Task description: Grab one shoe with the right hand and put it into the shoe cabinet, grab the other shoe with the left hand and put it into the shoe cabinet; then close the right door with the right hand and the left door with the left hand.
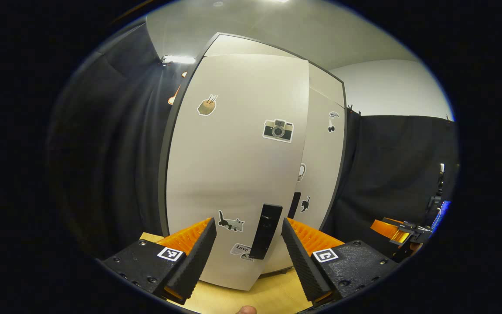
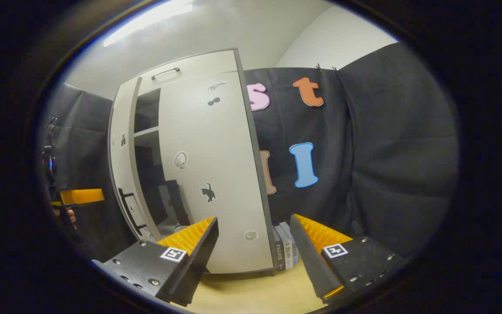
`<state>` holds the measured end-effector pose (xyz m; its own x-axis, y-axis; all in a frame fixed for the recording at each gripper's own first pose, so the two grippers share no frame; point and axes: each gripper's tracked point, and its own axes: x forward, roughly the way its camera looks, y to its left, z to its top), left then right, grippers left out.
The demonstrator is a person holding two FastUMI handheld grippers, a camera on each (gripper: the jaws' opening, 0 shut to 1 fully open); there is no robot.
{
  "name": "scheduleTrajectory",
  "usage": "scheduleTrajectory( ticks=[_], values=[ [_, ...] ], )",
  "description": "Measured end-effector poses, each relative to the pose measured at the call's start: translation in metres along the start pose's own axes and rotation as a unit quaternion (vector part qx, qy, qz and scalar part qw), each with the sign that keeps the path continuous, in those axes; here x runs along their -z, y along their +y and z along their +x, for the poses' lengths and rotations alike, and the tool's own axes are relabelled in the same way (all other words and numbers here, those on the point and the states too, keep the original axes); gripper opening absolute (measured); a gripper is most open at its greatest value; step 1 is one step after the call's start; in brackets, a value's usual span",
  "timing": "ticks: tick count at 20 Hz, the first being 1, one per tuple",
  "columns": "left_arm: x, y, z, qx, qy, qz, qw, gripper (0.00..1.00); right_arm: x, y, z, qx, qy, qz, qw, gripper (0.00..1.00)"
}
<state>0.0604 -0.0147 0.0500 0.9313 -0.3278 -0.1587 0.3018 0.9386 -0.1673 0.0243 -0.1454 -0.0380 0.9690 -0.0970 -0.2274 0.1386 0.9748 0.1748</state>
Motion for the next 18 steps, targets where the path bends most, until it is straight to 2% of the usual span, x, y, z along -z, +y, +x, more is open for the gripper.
scheduleTrajectory(
  ticks=[18],
  values=[
    [0.0057,0.0066,0.0037,-0.022,0.007,-0.005,1.000,0.93,0.0014,0.0038,0.0063,-0.007,0.002,0.000,1.000,0.98]
  ],
)
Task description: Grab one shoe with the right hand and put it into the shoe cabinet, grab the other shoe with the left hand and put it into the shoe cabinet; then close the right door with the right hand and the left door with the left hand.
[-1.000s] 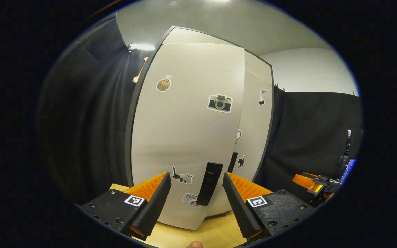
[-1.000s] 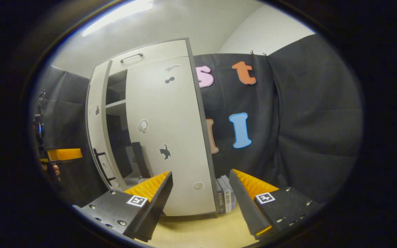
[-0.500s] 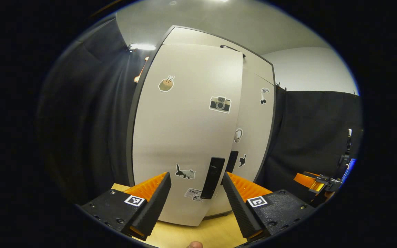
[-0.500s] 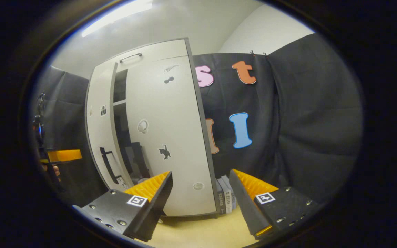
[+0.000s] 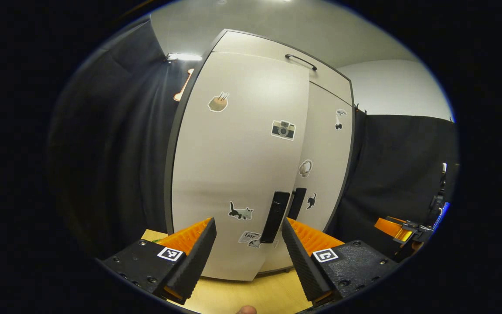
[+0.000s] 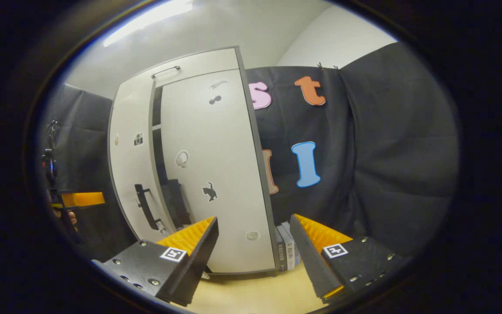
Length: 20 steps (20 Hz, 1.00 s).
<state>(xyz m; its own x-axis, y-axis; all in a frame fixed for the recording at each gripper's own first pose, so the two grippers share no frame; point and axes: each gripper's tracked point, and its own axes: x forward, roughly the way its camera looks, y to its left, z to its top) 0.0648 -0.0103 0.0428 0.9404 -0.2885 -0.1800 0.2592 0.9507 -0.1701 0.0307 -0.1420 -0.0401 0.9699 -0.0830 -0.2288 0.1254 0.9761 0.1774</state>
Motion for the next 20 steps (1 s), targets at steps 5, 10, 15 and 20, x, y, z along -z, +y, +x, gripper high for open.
scheduleTrajectory(
  ticks=[5,10,15,20],
  values=[
    [0.0006,0.0008,0.0010,-0.007,0.003,0.001,1.000,0.93,0.0014,0.0010,0.0028,-0.002,0.003,0.000,1.000,0.98],
    [0.0045,0.0021,0.0016,-0.014,0.008,-0.001,1.000,0.93,0.0021,0.0023,0.0053,-0.005,0.006,-0.001,1.000,0.98],
    [0.0041,0.0012,0.0024,-0.018,0.010,0.001,1.000,0.92,0.0029,0.0037,0.0062,-0.009,0.007,0.000,1.000,0.98],
    [0.0037,0.0001,0.0036,-0.022,0.010,0.006,1.000,0.92,0.0039,0.0049,0.0067,-0.013,0.008,0.001,1.000,0.98]
  ],
)
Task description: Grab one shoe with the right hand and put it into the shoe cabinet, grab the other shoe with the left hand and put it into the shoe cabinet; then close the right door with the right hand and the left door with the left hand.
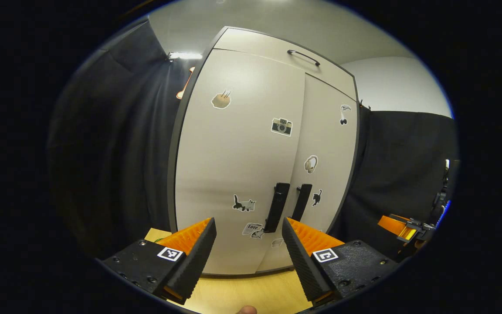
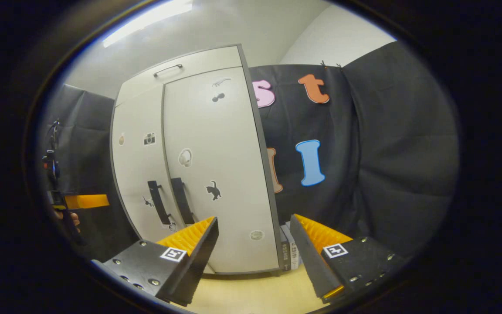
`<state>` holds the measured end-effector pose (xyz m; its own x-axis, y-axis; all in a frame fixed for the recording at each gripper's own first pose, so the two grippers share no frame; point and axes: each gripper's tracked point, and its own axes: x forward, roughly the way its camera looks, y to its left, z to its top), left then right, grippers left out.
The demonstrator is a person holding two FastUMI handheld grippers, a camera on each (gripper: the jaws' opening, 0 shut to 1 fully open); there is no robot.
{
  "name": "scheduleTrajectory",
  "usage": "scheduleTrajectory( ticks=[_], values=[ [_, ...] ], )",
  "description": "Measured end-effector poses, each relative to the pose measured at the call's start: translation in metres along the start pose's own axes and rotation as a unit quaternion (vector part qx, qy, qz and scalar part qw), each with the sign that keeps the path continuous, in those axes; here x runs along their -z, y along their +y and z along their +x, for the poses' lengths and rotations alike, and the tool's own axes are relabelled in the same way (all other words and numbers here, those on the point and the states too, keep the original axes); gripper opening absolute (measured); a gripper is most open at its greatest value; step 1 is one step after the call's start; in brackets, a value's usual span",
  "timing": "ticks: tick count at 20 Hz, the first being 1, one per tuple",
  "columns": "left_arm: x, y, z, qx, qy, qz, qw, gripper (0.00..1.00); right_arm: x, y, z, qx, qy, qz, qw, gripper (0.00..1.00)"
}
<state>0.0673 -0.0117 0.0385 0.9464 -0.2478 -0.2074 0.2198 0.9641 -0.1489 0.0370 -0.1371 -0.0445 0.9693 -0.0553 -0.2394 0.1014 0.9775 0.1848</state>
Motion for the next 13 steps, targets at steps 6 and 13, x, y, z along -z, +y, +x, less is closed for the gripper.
scheduleTrajectory(
  ticks=[6,13],
  values=[
    [-0.002,0.000,-0.002,-0.016,-0.004,0.018,1.000,0.93,-0.006,-0.003,-0.001,0.000,-0.004,-0.001,1.000,0.98],
    [-0.001,-0.035,0.007,-0.047,-0.016,0.030,0.998,0.93,-0.031,-0.029,0.011,-0.023,-0.020,-0.011,0.999,0.98]
  ],
)
